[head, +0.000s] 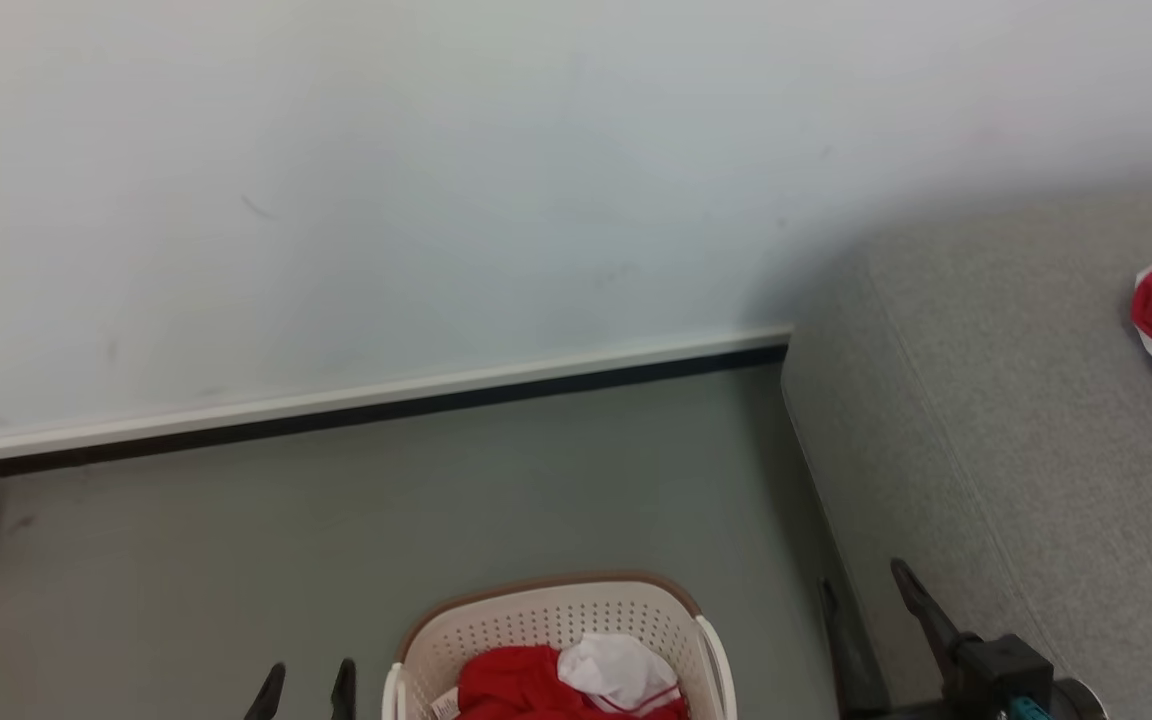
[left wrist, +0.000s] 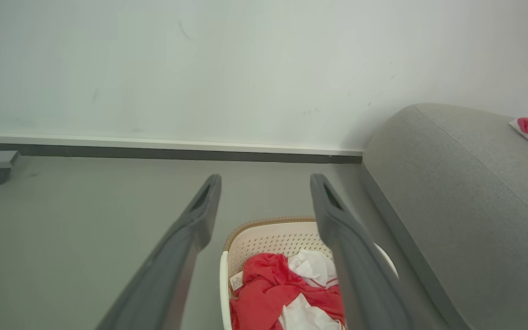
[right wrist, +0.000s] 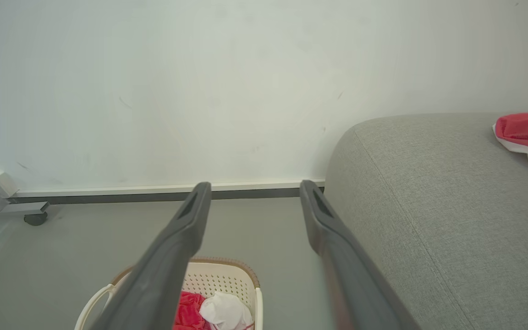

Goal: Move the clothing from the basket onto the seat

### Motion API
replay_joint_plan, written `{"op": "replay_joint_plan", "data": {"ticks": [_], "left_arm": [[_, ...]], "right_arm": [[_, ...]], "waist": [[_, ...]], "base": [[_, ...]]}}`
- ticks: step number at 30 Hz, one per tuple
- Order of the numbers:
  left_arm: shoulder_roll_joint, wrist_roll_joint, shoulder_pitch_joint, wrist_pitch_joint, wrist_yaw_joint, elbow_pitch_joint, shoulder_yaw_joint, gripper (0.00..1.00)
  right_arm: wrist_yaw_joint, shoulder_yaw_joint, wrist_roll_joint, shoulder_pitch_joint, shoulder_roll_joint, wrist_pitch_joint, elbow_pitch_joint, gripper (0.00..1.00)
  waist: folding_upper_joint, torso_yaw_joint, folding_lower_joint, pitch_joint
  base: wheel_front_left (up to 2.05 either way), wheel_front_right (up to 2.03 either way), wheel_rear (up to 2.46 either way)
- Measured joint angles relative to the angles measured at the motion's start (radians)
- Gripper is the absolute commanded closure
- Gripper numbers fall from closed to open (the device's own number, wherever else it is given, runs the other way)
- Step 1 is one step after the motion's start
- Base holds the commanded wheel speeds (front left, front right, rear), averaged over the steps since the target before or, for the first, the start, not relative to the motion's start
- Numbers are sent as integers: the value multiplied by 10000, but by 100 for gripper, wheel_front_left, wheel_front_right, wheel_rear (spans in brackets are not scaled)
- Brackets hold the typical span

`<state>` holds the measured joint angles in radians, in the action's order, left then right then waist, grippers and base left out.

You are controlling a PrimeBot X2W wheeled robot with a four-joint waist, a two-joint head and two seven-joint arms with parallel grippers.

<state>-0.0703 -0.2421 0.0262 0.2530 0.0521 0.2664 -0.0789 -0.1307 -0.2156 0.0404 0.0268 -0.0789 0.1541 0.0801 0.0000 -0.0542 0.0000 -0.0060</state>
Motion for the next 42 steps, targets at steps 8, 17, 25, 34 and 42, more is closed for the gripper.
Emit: {"op": "replay_joint_plan", "data": {"ticks": [8,17,25,34,42], "left_arm": [[54,255,1620,-320,155,1317,-629,0],[15,903,4203,-1177,443,3687,-1632,0],[-161,1271,6065,-1555,364,5948,-1985,0],[-479,1695,7476,-1808,-21,7570,-2274,0],[-481,1590,8152,-2021,-286,8638,-2249,0]], "right_arm": [[0,-458,50,-775,21,98,-234,0],[0,-560,50,-1444,186,502,-426,0],[0,-997,224,-2000,261,821,-476,0],[0,-1051,662,-1858,263,1016,-917,0],[0,-1260,1053,-1547,267,1058,-1338,0]], "waist": [[2,-698,1,1130],[2,-1501,3,3062],[3,-2230,4,4830],[3,-3061,3,6604],[3,-3552,3,7898]], "base": [[0,0,0],[0,0,0],[0,0,0],[0,0,0],[0,0,0]]}}
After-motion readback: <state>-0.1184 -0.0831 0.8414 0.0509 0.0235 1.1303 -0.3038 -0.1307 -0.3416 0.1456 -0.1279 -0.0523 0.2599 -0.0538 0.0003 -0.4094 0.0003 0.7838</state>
